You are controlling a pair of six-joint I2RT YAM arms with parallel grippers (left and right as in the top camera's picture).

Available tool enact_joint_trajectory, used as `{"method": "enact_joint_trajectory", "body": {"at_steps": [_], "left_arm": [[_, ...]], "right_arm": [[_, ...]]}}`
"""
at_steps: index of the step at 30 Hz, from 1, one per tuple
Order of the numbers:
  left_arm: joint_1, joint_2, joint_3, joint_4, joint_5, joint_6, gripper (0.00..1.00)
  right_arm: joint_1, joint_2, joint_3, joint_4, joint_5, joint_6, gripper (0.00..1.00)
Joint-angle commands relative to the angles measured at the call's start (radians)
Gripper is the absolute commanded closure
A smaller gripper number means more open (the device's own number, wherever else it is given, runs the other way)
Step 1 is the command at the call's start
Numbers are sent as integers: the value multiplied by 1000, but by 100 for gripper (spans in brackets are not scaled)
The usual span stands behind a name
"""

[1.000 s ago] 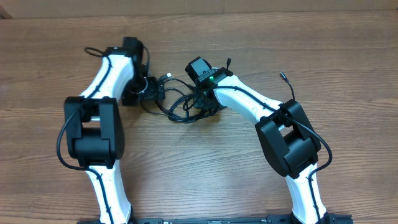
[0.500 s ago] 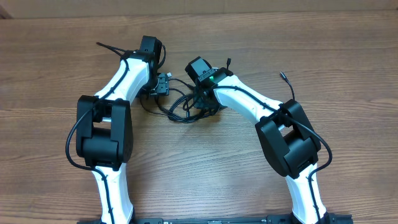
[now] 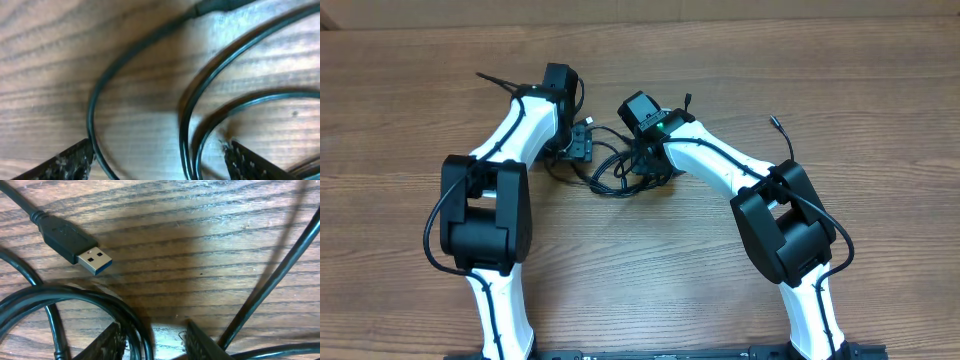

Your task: Untangle cables

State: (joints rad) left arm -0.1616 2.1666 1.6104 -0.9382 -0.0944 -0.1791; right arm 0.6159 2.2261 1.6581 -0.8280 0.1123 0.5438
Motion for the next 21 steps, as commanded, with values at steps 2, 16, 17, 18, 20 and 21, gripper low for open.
{"method": "enact_joint_trajectory", "body": {"at_steps": [2, 16, 17, 18, 20, 21], "left_arm": [[6, 16, 151, -57, 75, 90, 13], [5, 19, 27, 5, 86, 253, 14], [5, 19, 6, 27, 68, 245, 14], [6, 19, -14, 50, 52, 235, 14], [6, 20, -58, 106, 23, 214, 13], [6, 20, -80, 134, 13, 200, 12]], "right_arm": [[-17, 26, -42, -10, 59, 2, 63], [-17, 26, -42, -10, 59, 2, 59], [-17, 26, -42, -10, 59, 2, 59], [-17, 26, -42, -10, 59, 2, 59], [-17, 26, -42, -10, 59, 2, 60], [-17, 26, -42, -10, 59, 2, 60]]}}
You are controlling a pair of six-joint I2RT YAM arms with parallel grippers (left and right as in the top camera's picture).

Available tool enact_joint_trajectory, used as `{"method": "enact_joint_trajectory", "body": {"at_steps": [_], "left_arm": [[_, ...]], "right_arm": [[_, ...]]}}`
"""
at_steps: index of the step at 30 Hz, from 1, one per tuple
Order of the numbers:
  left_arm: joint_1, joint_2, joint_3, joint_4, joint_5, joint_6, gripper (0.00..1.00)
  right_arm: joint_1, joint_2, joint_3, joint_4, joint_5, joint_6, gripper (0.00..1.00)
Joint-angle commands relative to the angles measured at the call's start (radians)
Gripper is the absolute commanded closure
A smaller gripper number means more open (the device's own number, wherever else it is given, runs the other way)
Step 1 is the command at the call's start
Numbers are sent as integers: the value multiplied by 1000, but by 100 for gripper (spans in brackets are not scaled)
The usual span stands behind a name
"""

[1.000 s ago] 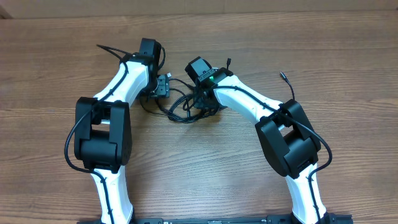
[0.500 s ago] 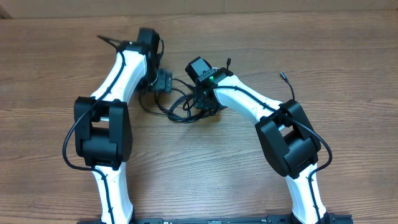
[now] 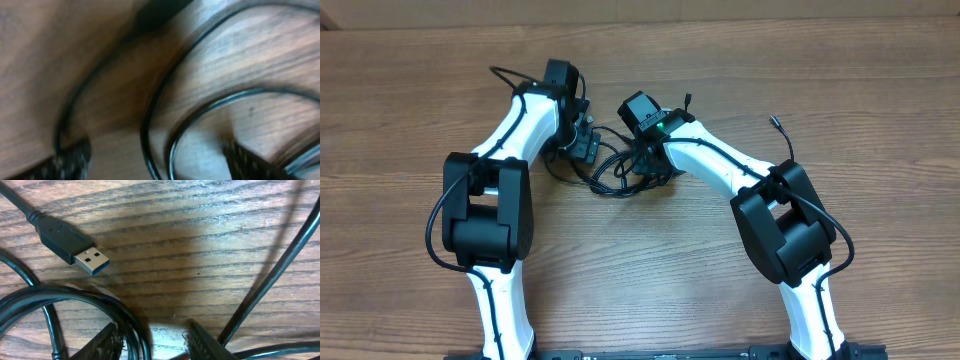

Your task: Untangle cables

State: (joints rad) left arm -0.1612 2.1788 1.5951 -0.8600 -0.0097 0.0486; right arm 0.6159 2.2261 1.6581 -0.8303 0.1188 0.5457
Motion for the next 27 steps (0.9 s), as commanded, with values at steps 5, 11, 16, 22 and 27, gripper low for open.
{"method": "enact_joint_trajectory", "body": {"at_steps": [5, 11, 16, 22, 27], "left_arm": [[6, 9, -134, 127, -234, -187, 15], [50, 9, -150, 97, -426, -447, 14], [157, 9, -172, 89, -330, -475, 13], [261, 9, -200, 68, -268, -475, 9], [328, 9, -227, 71, -194, -475, 0]], "right_arm": [[-17, 26, -42, -8, 52, 0, 60], [-17, 26, -42, -8, 53, 0, 60], [-17, 26, -42, -8, 52, 0, 60], [-17, 26, -42, -8, 52, 0, 60], [-17, 26, -42, -8, 52, 0, 60]]}}
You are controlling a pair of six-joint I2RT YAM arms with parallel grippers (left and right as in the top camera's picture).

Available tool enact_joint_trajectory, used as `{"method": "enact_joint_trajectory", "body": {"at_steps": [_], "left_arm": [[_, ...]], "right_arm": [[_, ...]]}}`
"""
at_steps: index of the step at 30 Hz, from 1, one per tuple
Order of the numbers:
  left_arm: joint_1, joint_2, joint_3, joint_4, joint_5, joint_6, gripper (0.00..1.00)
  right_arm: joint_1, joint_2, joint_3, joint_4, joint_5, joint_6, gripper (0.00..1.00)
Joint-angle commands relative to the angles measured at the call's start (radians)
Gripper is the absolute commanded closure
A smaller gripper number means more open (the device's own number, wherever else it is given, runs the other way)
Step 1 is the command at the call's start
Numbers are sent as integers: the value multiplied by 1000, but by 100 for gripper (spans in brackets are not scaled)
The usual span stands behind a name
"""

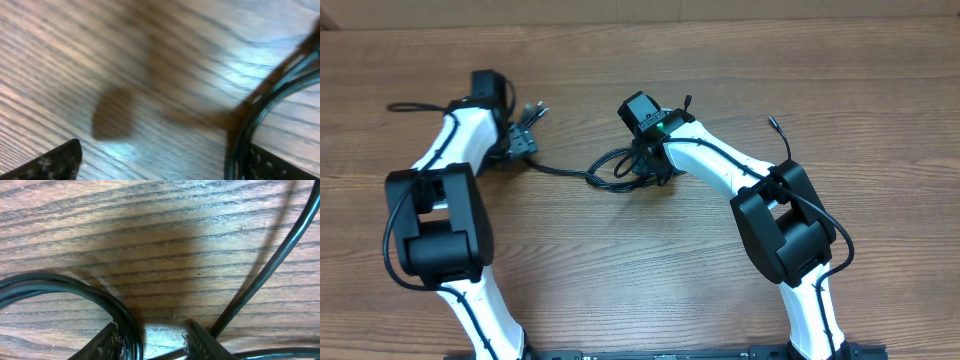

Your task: Untangle cables

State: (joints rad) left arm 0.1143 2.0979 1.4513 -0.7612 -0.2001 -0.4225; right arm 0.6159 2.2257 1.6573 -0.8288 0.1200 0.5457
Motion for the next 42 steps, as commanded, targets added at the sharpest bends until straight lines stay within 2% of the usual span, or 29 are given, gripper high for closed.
{"method": "enact_joint_trajectory", "body": {"at_steps": [1, 8, 16, 19, 24, 27, 32, 34, 39, 42], "left_arm": [[61, 90, -84, -30, 16, 1, 0], [97, 90, -61, -57, 97, 30, 0], [110, 61, 156, -296, 98, 13, 0], [108, 21, 229, -385, 85, -32, 0], [108, -85, 259, -444, 99, -54, 0], [108, -151, 259, -468, 167, -50, 0], [106, -211, 259, -496, 458, 69, 0], [103, -208, 254, -513, 517, 86, 9], [77, -207, 196, -517, 558, 86, 18], [38, -207, 133, -491, 598, 86, 24]], "right_arm": [[-17, 26, -42, -10, 51, 0, 60], [-17, 26, -42, -10, 51, 0, 60], [-17, 26, -42, -10, 51, 0, 60], [-17, 26, -42, -10, 51, 0, 60], [-17, 26, -42, -10, 51, 0, 59], [-17, 26, -42, -10, 50, 0, 59], [-17, 26, -42, 10, -47, -27, 59], [-18, 26, -40, 20, -125, -86, 59], [-51, 1, 13, -39, -302, -163, 62], [-77, -44, 44, -66, -417, -202, 60]]}}
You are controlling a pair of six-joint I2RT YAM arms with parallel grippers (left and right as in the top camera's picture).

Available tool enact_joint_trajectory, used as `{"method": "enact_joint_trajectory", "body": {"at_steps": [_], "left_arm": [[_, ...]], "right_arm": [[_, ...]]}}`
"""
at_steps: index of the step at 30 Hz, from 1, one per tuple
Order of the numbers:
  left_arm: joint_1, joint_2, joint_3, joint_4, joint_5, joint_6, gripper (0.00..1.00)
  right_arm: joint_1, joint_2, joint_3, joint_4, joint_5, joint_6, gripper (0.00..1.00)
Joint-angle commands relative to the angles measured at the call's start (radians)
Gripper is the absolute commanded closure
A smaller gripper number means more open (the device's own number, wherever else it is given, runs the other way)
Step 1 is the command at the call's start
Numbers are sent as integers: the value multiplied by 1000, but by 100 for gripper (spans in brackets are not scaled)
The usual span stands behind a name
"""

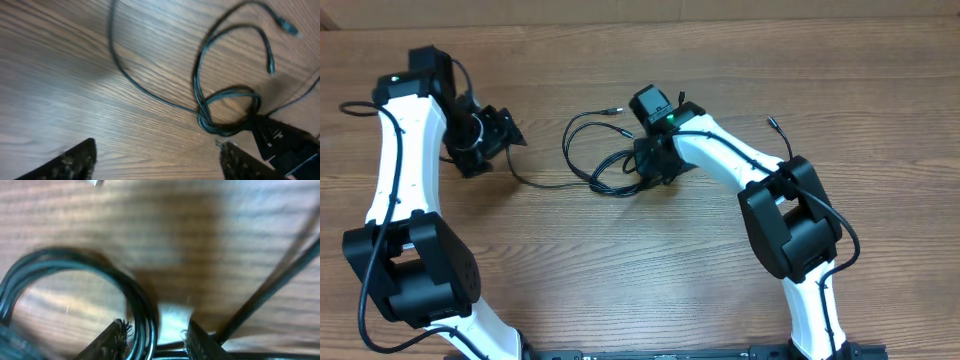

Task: Untangle cables
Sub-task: 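Bring the left gripper back to the coil beside the right gripper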

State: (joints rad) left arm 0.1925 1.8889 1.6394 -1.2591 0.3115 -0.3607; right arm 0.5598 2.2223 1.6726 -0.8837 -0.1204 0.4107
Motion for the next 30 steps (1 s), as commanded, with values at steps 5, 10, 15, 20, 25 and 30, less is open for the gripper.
{"method": "enact_joint_trajectory", "body": {"at_steps": [5, 10, 15, 20, 25, 30], "left_arm": [[-133, 2, -156, 55, 158, 20, 28], [-243, 2, -240, 140, 159, -39, 49], [-330, 2, -335, 243, 119, -253, 58], [-379, 2, -427, 372, 97, -447, 58], [-389, 2, -455, 475, 96, -520, 64], [-391, 2, -455, 533, 54, -538, 69]], "right_arm": [[-45, -83, 31, -50, -367, -79, 51], [-47, -82, 27, -98, -382, -57, 57], [-45, -80, 7, -72, -313, 45, 60], [-45, -79, -27, -44, -281, 91, 61], [-45, -77, -35, -26, -280, 91, 61], [-45, -77, -35, -15, -280, 91, 61]]}}
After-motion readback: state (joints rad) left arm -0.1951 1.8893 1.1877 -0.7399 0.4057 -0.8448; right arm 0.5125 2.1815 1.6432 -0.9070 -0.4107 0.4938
